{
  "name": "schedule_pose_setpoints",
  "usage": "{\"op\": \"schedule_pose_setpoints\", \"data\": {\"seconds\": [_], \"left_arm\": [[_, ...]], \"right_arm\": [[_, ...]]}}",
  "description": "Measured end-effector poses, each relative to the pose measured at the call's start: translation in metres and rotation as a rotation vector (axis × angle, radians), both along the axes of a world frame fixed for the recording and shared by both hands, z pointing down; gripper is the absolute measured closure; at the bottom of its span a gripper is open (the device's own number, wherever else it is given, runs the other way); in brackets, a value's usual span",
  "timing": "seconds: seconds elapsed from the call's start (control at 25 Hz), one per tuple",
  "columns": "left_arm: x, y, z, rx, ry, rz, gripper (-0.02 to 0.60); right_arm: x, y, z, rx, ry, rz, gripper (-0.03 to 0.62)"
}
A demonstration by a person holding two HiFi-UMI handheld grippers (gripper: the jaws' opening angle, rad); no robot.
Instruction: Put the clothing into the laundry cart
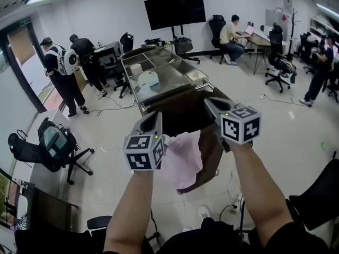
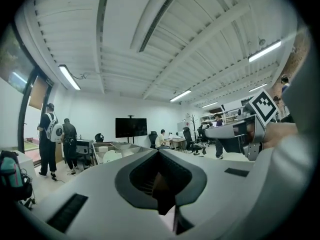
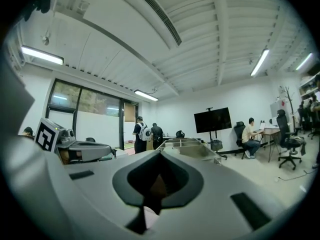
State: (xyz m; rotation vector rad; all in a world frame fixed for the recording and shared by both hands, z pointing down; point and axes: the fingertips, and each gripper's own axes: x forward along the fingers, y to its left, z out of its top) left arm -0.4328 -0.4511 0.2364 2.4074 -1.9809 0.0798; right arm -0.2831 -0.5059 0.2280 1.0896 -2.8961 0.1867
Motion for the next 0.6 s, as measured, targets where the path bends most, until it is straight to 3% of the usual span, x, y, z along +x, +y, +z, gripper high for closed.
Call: {"op": "schedule_pose_setpoints", "data": {"seconds": [0.6], "left_arm": [[-0.007,0.079,0.013,-0.005,-0.004,0.003,0.575]], "right_arm": [[0.015,0.087,-0.006,0.033,-0.009,0.015,0.591]]}}
